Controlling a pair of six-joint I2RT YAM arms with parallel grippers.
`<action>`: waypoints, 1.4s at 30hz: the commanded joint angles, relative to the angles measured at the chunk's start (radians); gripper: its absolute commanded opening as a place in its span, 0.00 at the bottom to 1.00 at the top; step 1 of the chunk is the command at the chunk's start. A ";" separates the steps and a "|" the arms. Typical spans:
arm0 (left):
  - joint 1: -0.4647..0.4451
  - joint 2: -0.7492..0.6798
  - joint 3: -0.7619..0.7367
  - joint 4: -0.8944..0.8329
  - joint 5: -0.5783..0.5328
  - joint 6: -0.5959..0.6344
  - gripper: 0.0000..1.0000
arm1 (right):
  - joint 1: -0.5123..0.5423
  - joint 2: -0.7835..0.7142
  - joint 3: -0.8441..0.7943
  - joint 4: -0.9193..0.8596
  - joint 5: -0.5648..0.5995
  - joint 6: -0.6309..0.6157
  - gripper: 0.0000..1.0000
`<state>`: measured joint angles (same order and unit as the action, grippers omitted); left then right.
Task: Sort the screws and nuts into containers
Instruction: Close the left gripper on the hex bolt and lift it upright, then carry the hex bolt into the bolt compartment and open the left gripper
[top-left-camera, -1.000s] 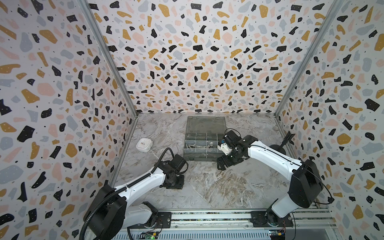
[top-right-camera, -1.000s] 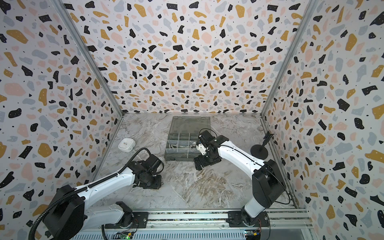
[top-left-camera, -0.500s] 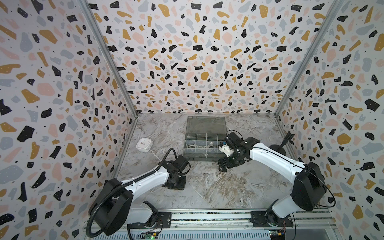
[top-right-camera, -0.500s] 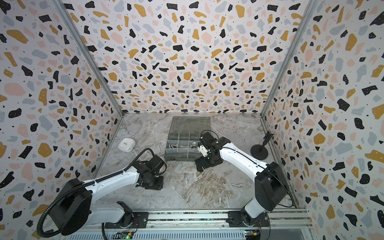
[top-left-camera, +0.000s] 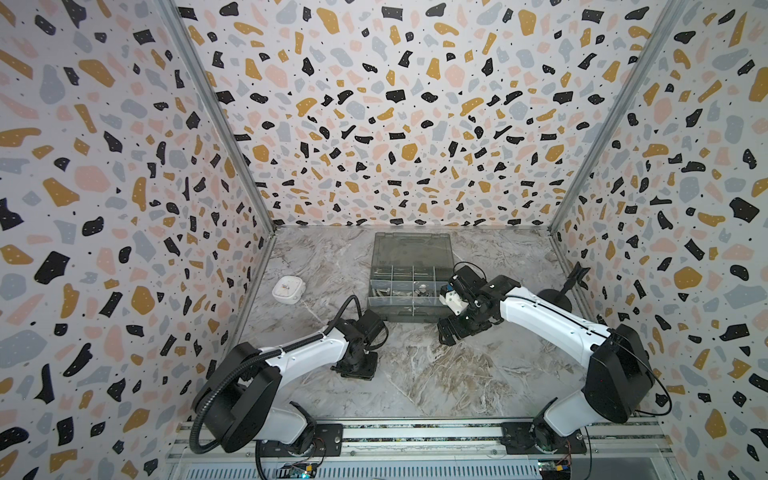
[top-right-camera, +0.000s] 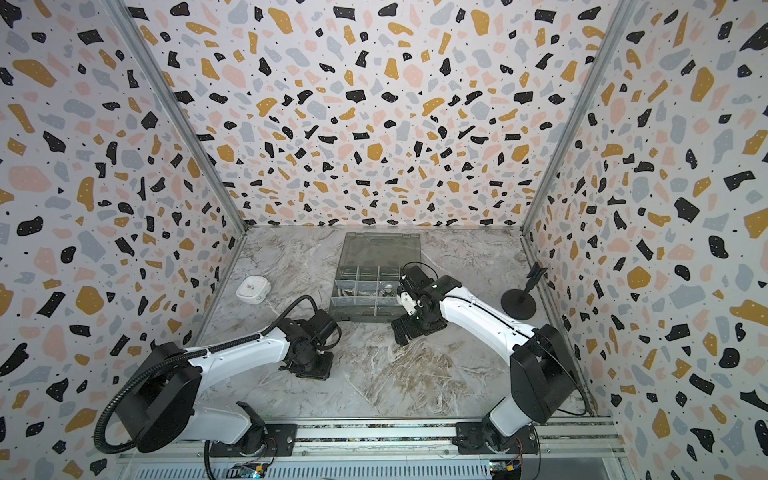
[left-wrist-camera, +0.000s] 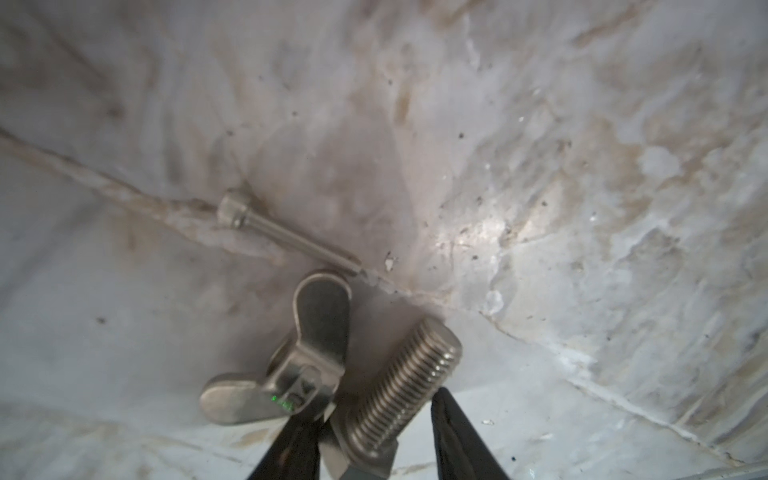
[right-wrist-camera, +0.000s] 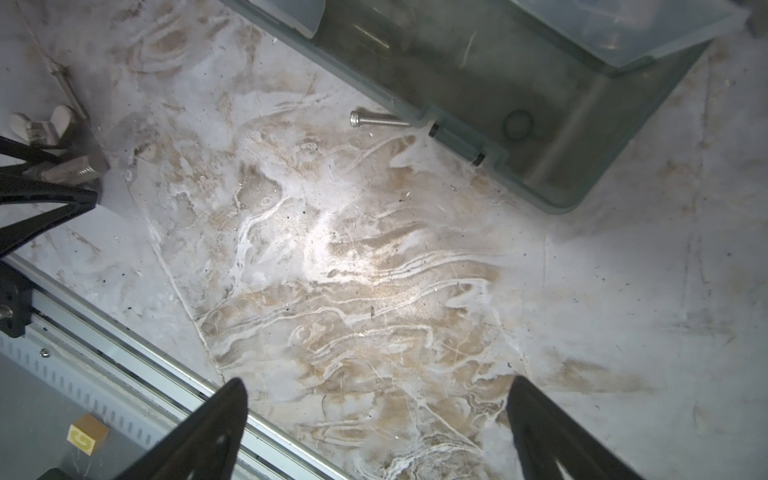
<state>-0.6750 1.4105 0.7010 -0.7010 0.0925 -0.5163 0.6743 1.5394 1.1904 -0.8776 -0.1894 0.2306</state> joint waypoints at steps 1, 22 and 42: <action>-0.008 0.019 0.018 0.024 0.007 0.012 0.41 | -0.002 -0.049 -0.004 -0.011 0.012 0.006 0.99; -0.020 0.030 0.177 -0.082 0.011 0.045 0.20 | -0.032 -0.055 0.005 -0.015 0.001 -0.002 0.98; 0.003 0.299 0.686 -0.198 -0.105 0.155 0.18 | -0.123 -0.033 0.092 -0.047 0.009 -0.042 0.99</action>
<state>-0.6827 1.6928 1.3266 -0.8688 0.0135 -0.3958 0.5598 1.5116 1.2388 -0.8902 -0.1886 0.2035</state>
